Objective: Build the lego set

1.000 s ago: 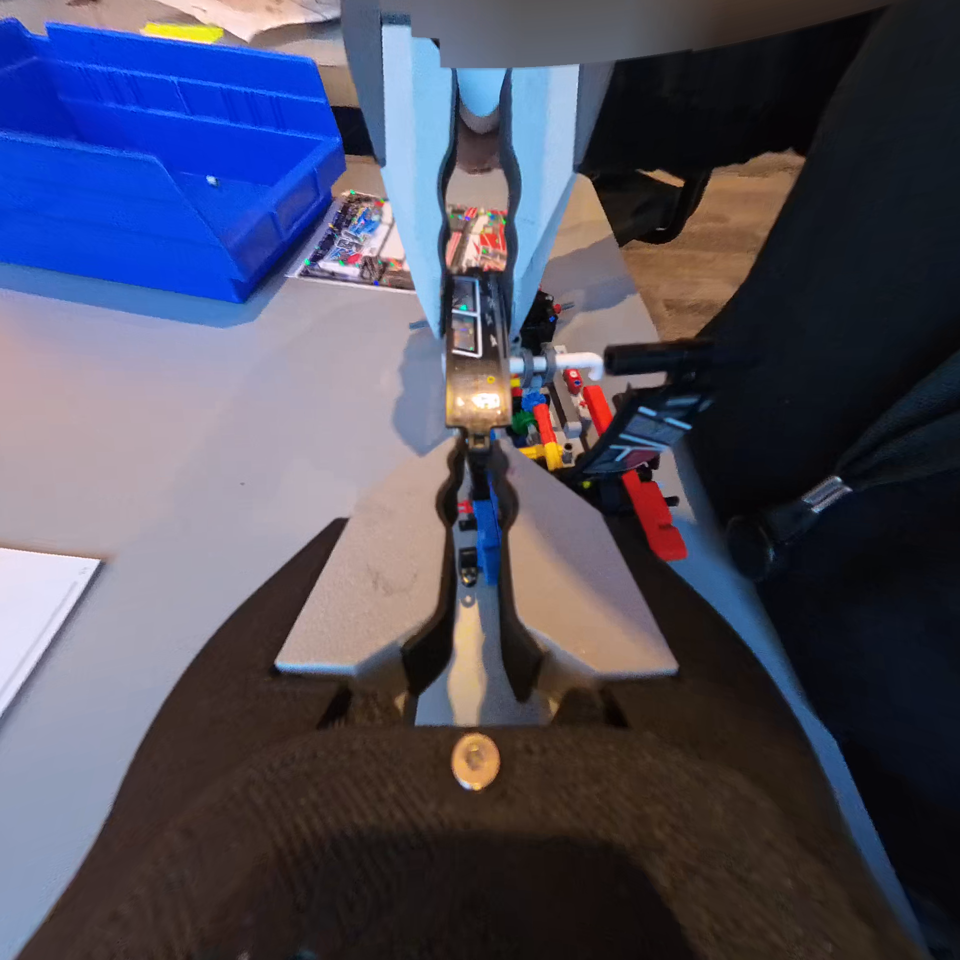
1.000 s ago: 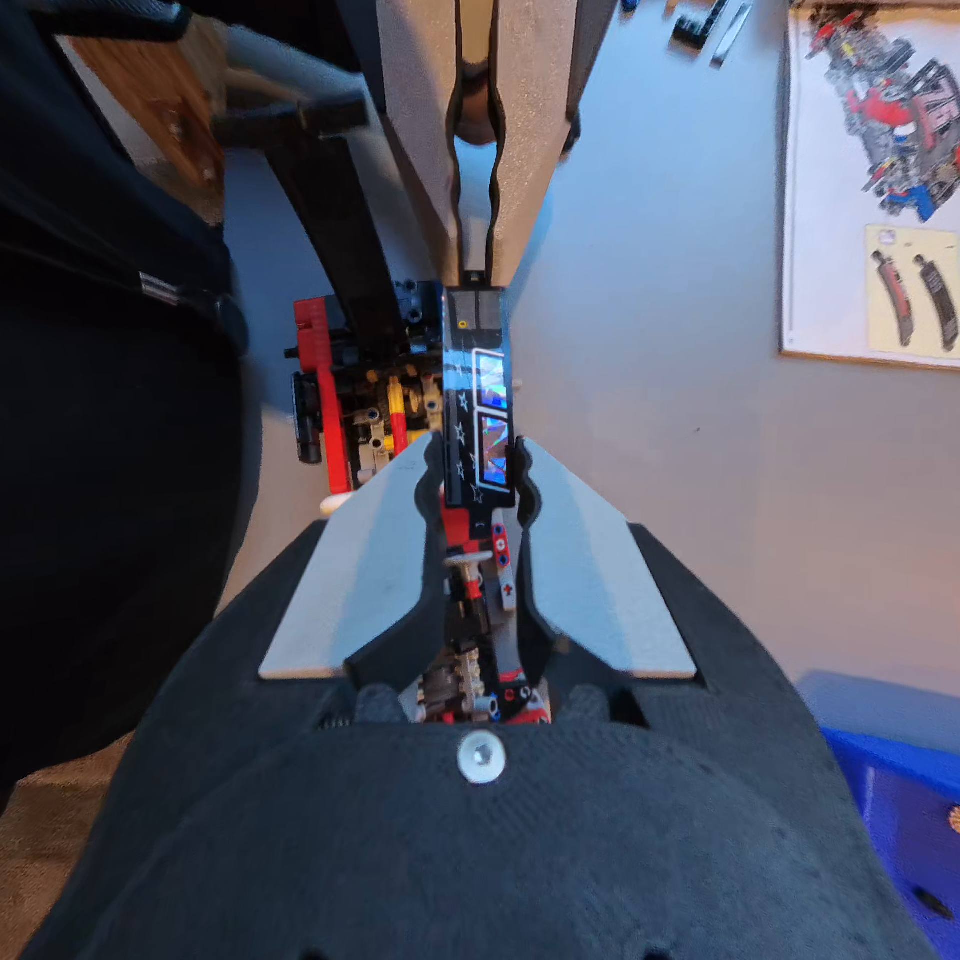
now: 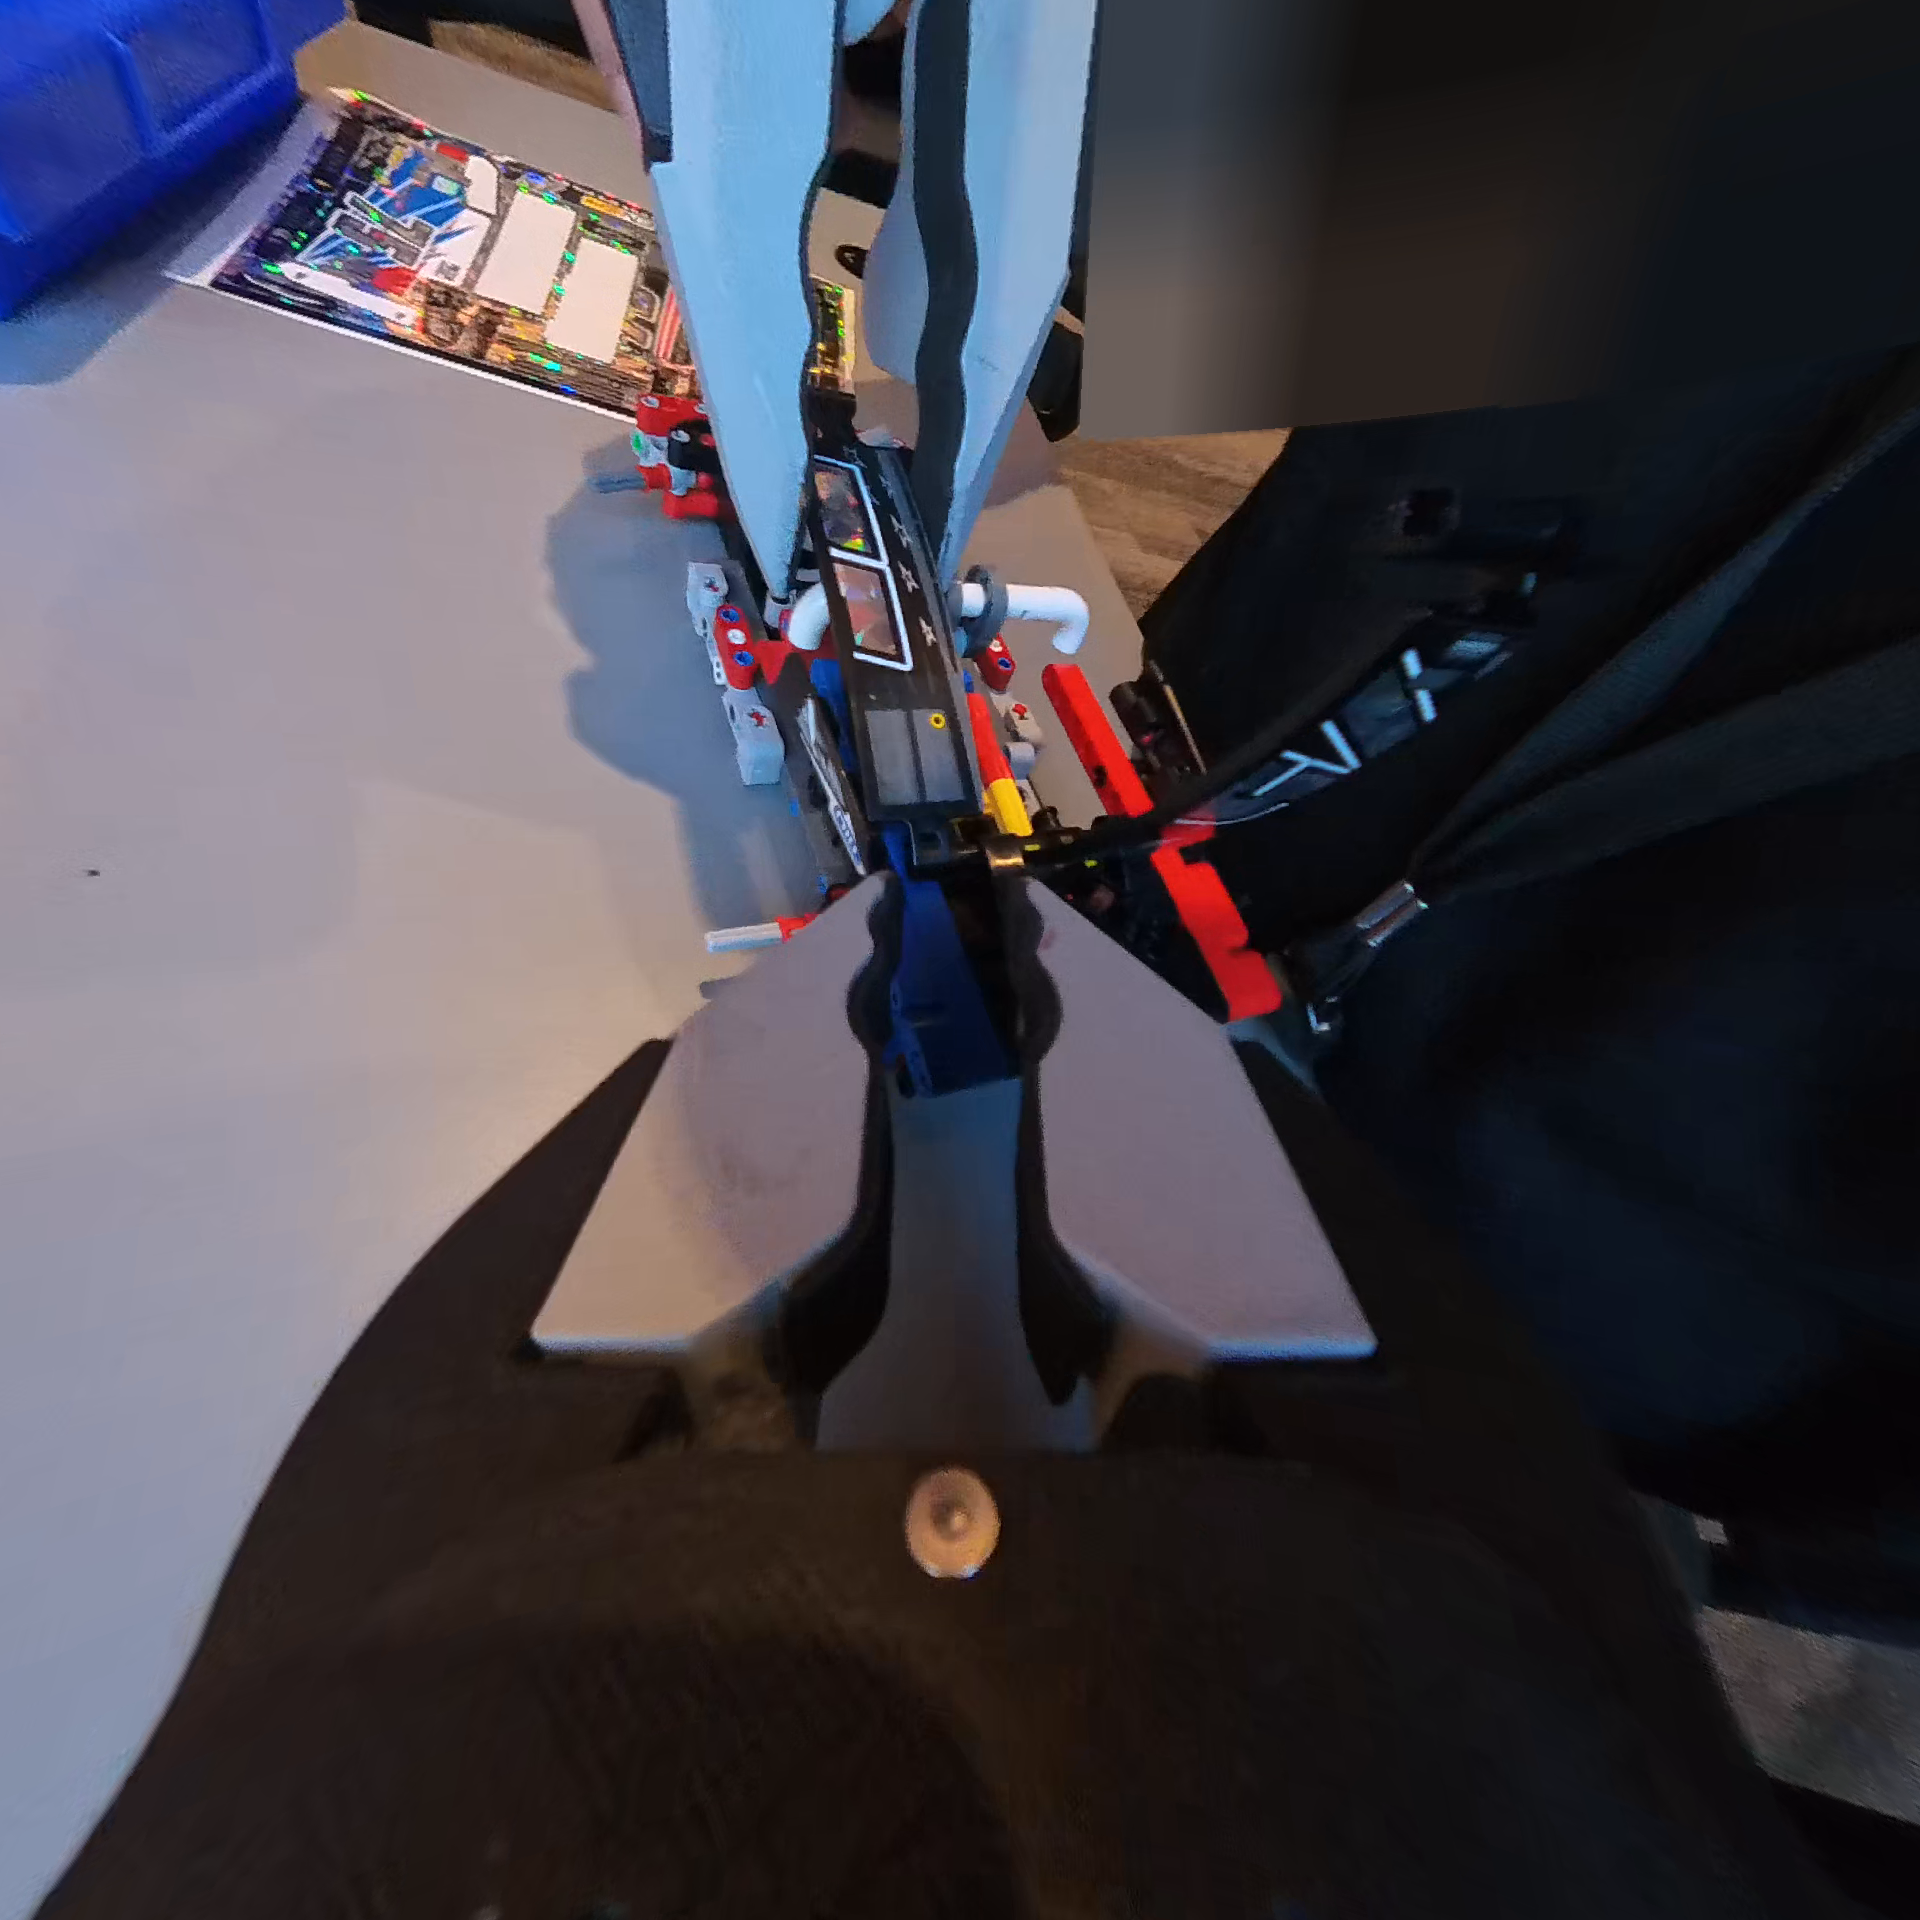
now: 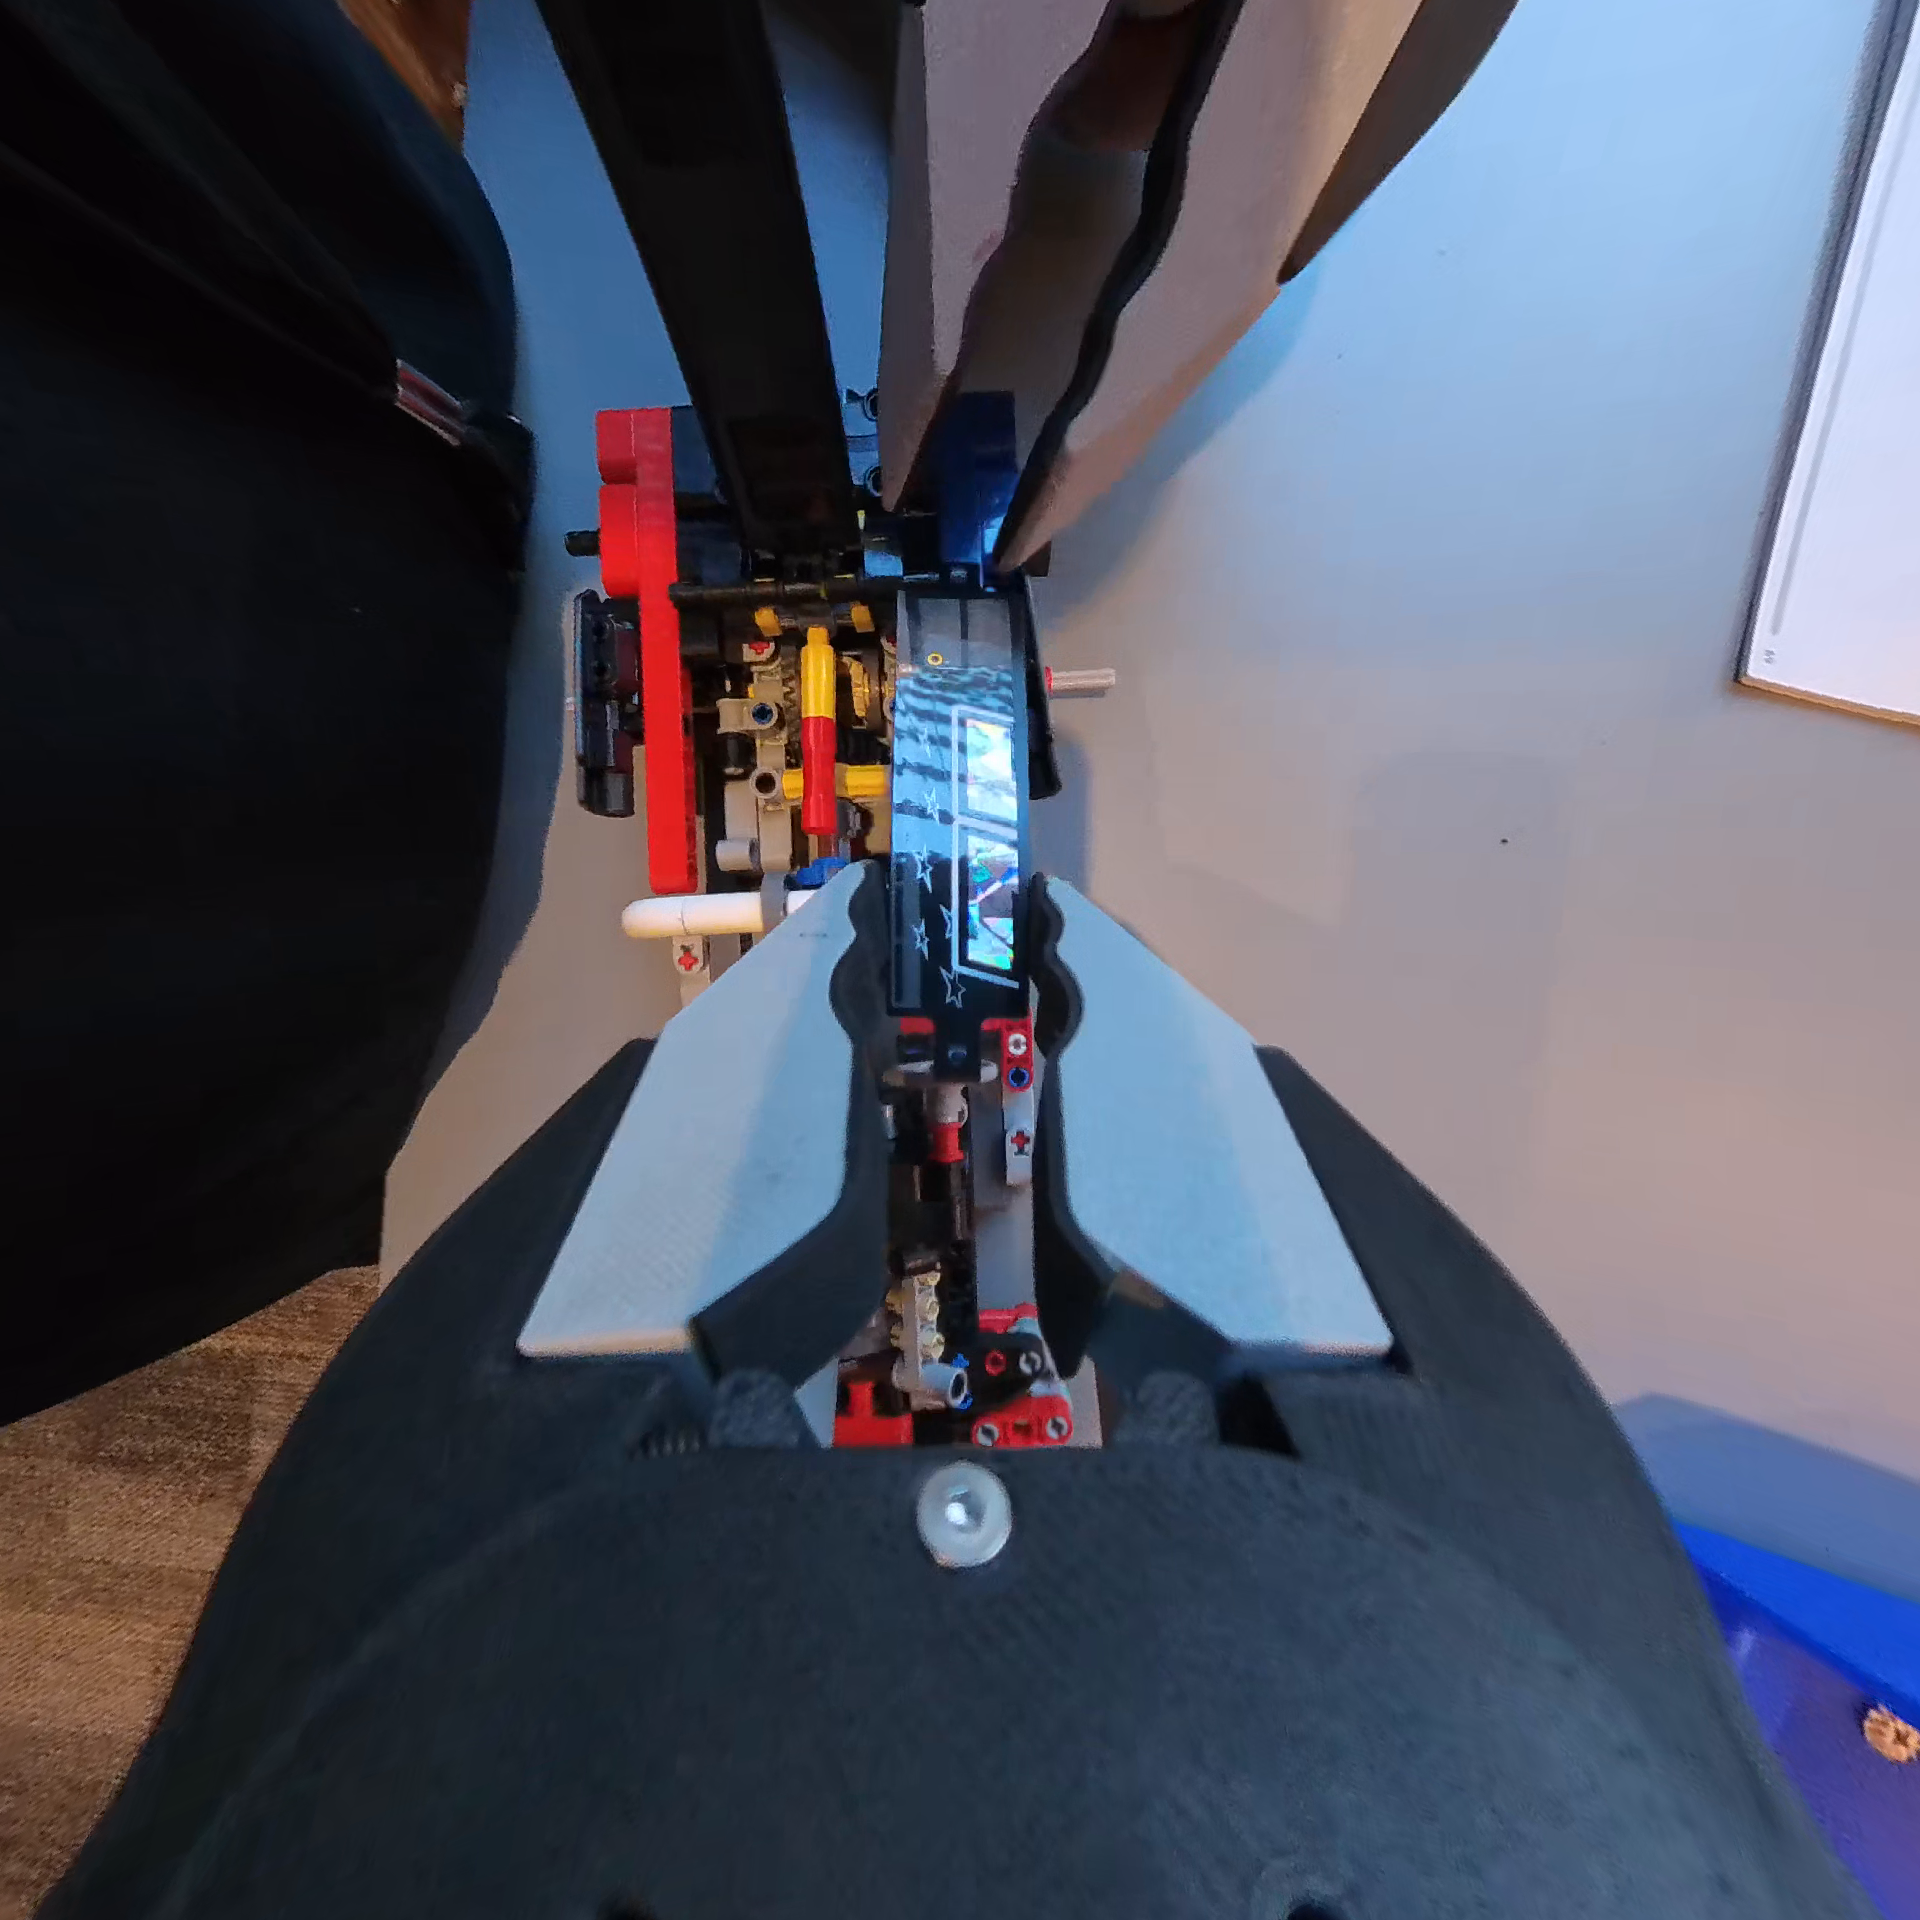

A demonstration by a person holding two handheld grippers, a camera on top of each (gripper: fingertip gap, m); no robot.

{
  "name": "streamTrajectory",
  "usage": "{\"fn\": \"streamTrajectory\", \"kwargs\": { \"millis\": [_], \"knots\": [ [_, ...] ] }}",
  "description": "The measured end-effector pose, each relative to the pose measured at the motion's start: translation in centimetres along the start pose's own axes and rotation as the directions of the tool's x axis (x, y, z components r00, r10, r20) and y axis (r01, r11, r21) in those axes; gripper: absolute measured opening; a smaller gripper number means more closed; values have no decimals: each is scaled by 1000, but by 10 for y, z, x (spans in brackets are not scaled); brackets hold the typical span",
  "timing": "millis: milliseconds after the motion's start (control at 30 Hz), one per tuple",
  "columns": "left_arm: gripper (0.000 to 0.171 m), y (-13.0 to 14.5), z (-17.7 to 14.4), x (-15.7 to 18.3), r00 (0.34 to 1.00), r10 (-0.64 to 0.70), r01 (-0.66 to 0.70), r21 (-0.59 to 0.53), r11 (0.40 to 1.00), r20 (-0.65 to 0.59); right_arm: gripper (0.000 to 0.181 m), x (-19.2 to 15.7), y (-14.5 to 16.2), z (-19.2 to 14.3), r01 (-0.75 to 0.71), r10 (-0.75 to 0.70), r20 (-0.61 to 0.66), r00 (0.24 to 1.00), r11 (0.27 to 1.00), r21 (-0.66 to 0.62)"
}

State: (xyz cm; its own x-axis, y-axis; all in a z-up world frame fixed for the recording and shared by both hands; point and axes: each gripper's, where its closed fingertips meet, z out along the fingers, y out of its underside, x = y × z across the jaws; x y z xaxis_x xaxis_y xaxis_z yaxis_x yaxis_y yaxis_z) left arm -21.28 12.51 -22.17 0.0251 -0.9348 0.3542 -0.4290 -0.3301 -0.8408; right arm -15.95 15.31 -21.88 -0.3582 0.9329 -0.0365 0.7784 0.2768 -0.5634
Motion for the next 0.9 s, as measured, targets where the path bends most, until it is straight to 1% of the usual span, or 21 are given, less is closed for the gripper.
{"fn": "streamTrajectory", "kwargs": {
  "millis": [100, 300, 400, 533, 733, 900],
  "knots": [
    [21, 0, 2, 5, 1000, -11, 11, 4, 1000, -28, 23, 0, -1, 1, 6, -6, 15, 1000, 1000, 9],
    [15, 3, 5, 14, 998, 15, -17, -29, 999, -57, 23, -8, -3, 3, 52, -51, 37, 998, 998, -28],
    [21, 3, 5, 20, 998, 23, -25, -26, 999, -64, 23, -11, -3, 2, 90, -89, 27, 996, 994, -59],
    [25, 4, 6, 22, 998, 29, -29, -9, 1000, -53, 23, -12, -2, 3, 89, -84, 60, 995, 993, -72],
    [31, 5, 7, 27, 998, 59, -60, -23, 998, -37, 23, -16, -2, 3, 92, -85, 84, 993, 992, -89],
    [29, 7, 10, 30, 992, 122, -122, -26, 992, 10, 23, -20, -1, 3, 97, -89, 86, 992, 990, -103]
  ]
}}
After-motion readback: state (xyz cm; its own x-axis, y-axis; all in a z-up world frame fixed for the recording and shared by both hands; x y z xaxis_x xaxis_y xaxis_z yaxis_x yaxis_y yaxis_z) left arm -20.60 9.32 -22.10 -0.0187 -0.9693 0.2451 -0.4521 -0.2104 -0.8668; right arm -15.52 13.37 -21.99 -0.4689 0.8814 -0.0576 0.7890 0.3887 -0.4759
